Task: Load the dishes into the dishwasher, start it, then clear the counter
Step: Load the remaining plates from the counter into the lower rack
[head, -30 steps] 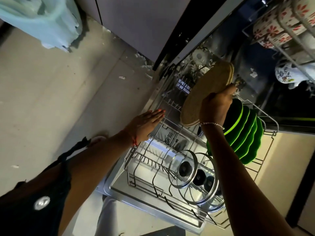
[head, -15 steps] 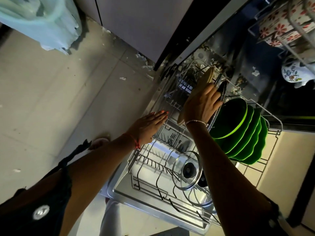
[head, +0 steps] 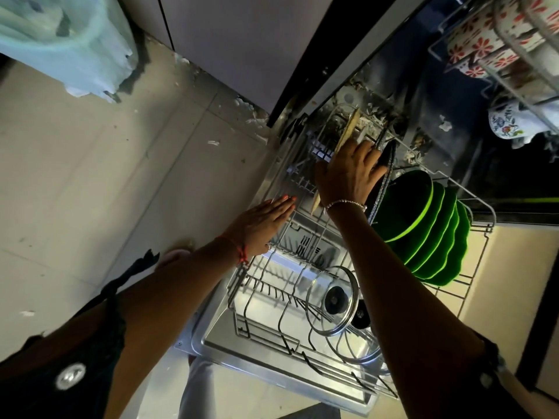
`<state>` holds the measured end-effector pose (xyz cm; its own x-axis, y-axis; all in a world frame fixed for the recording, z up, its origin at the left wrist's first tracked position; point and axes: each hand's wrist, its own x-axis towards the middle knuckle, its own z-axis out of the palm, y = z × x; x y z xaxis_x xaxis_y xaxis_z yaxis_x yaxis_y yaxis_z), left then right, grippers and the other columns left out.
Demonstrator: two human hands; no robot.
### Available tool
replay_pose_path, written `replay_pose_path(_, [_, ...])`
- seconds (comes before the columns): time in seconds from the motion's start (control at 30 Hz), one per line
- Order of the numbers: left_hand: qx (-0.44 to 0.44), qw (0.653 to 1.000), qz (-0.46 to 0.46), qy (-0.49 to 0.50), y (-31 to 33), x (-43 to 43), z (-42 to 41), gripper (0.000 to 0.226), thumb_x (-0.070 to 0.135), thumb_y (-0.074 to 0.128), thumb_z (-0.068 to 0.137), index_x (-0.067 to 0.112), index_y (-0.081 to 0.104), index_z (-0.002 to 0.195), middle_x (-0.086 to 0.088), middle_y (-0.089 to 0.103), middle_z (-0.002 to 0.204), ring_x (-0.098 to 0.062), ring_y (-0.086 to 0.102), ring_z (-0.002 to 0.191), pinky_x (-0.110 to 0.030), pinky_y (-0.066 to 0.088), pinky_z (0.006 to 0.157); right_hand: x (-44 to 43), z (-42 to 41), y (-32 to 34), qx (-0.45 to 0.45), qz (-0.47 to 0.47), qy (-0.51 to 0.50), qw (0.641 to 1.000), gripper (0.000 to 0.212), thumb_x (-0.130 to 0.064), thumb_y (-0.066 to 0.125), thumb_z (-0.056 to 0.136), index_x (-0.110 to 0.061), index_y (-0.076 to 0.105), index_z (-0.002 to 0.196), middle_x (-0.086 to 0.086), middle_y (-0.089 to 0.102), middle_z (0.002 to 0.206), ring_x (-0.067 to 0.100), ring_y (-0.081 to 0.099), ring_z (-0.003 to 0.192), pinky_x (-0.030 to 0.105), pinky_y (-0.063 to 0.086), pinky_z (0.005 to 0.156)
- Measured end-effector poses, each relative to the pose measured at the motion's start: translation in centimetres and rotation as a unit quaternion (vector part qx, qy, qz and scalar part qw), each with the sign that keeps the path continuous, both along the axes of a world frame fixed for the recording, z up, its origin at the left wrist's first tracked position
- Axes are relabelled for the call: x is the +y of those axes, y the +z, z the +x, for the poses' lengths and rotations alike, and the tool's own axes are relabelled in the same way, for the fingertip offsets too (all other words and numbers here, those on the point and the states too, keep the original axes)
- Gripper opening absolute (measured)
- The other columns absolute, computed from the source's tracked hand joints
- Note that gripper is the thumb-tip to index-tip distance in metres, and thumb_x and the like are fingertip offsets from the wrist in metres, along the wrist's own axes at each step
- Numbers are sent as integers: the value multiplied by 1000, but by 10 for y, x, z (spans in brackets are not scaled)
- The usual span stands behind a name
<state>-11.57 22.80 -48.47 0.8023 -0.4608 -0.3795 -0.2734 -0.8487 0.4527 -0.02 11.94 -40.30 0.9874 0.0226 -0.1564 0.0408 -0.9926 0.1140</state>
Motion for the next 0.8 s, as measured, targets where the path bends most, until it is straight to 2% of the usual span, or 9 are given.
replay_pose_path(0.13, [9, 1000, 3, -11, 2, 0, 2, 87, 9, 49, 88, 12, -26, 131, -4, -27, 148, -12, -26, 134, -23, -16, 108, 4, 2, 4, 27, 12, 3, 1000, 66, -48, 53, 85, -2, 39, 130, 16, 37, 135, 33, 29, 127, 50, 23, 103])
replay_pose_path(0.3, [25, 1000, 3, -11, 3, 1, 3, 89, 9, 52, 87, 12, -26, 131, -5, -28, 146, -15, -26, 135, -24, -14, 109, 0, 3, 6, 29, 17, 5, 999, 66, -53, 52, 84, -4, 44, 127, 13, 37, 136, 30, 29, 127, 49, 22, 104])
replay_pose_path(0.47, [33, 998, 35, -34, 8, 2, 5, 94, 17, 56, 86, 7, -23, 137, -10, -23, 152, -20, -19, 141, -25, -13, 109, -8, -9, 6, 6, 93, 8, 996, 66, -55, 48, 86, -8, 39, 132, 13, 36, 135, 31, 30, 126, 47, 25, 102])
replay_pose_path(0.57, [49, 996, 57, -42, 16, 2, 7, 100, 23, 62, 84, 6, -17, 142, -7, -29, 146, -18, -18, 140, -32, -7, 114, -19, -25, 10, -12, 161, 32, 986, 54, -44, 48, 90, -6, 43, 128, 16, 41, 128, 30, 36, 116, 41, 29, 94])
replay_pose_path(0.6, [44, 996, 62, -48, 20, 2, 3, 100, 24, 65, 82, 5, -11, 144, -8, -26, 148, -18, -15, 141, -37, -1, 115, -25, -32, 11, -18, 177, 34, 984, 51, -40, 49, 90, -5, 44, 127, 17, 42, 125, 31, 37, 114, 40, 30, 92])
replay_pose_path(0.63, [22, 996, 70, -51, 23, 3, -2, 101, 23, 69, 77, 3, -1, 146, -11, -14, 153, -21, -4, 143, -43, 8, 115, -32, -39, 13, -22, 190, 28, 981, 48, -36, 50, 90, -5, 45, 126, 17, 43, 122, 31, 38, 112, 40, 30, 91])
replay_pose_path(0.7, [-15, 997, 78, -22, 31, 6, -13, 103, 19, 81, 56, -3, 28, 141, -18, 21, 151, -29, 31, 137, -53, 33, 103, -48, -54, 15, -23, 209, 0, 978, 43, -32, 47, 89, -4, 48, 122, 17, 45, 118, 32, 39, 109, 39, 29, 88])
replay_pose_path(0.73, [-9, 999, 52, -4, 29, 9, -21, 102, 18, 81, 54, -3, 29, 140, -19, 22, 149, -31, 34, 134, -57, 35, 101, -58, -64, 14, -19, 214, -21, 976, 42, -32, 45, 89, -4, 49, 120, 18, 46, 117, 32, 40, 108, 40, 30, 88])
replay_pose_path(0.8, [57, 996, 38, 49, 30, 16, -43, 93, 24, 65, 80, 0, 3, 145, -11, -8, 151, -27, 9, 143, -52, 19, 113, -79, -86, 15, -4, 224, -61, 973, 41, -31, 43, 87, -3, 51, 116, 18, 47, 115, 33, 40, 107, 45, 34, 91])
